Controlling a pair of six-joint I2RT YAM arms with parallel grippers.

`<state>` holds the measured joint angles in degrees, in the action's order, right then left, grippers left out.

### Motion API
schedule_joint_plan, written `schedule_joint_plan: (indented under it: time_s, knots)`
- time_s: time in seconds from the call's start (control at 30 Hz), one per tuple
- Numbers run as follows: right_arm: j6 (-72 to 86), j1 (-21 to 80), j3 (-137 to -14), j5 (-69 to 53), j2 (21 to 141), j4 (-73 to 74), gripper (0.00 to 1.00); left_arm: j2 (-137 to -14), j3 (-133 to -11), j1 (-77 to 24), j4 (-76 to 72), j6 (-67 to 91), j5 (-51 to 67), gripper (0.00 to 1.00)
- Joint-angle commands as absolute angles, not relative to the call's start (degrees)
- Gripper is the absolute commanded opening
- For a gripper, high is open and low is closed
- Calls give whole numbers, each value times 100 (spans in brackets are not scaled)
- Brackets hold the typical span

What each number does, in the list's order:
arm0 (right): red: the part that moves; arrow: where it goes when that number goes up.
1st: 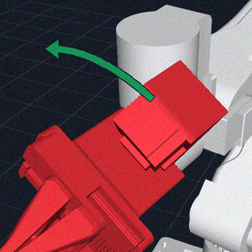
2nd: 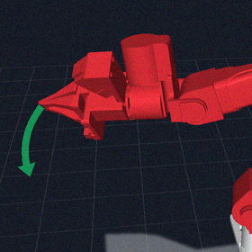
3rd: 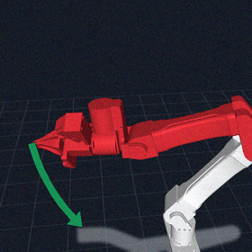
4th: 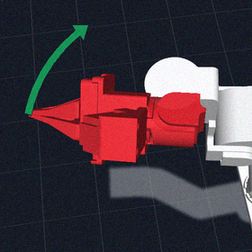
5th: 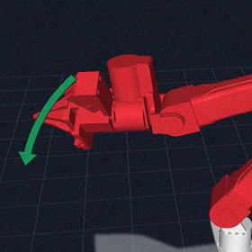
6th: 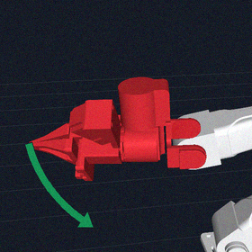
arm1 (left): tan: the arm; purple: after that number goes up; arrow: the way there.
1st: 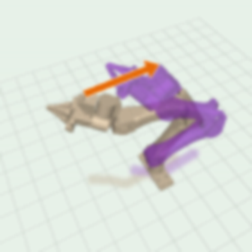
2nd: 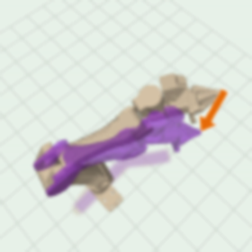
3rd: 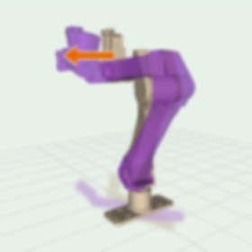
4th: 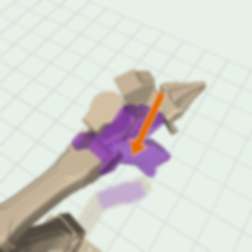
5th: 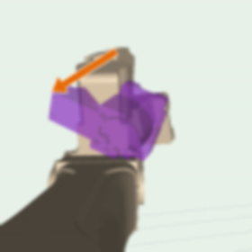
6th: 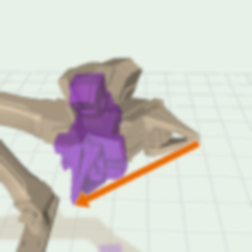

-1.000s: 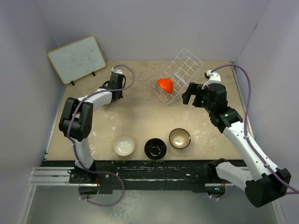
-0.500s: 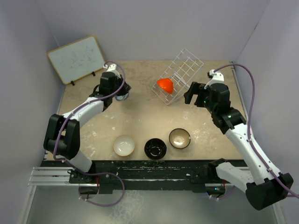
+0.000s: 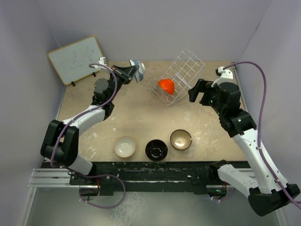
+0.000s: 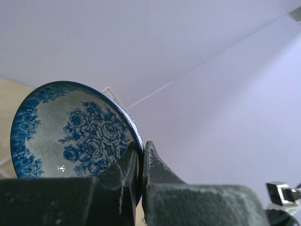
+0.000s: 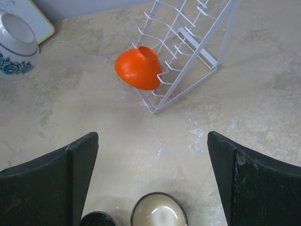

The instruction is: Load the bowls into the dish rack

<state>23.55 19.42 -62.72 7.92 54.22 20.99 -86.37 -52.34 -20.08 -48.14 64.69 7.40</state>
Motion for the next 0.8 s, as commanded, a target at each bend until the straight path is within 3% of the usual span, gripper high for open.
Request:
schedule_joint_plan:
  time_s: [0.0, 0.27, 0.77]
  knots:
    - [2265, 1908, -6588, 805, 5265, 2258, 100, -9079, -5330, -2390, -7242, 7348, 257, 0]
    - [2138, 1907, -6710, 996, 5010, 2570, 100, -10664, -5898, -2951, -9434, 8083, -570, 0]
    - [1973, 1910, -6677, 1151, 4803, 2842, 100, -12119, -7241, -3558, -9448, 8334, -990, 0]
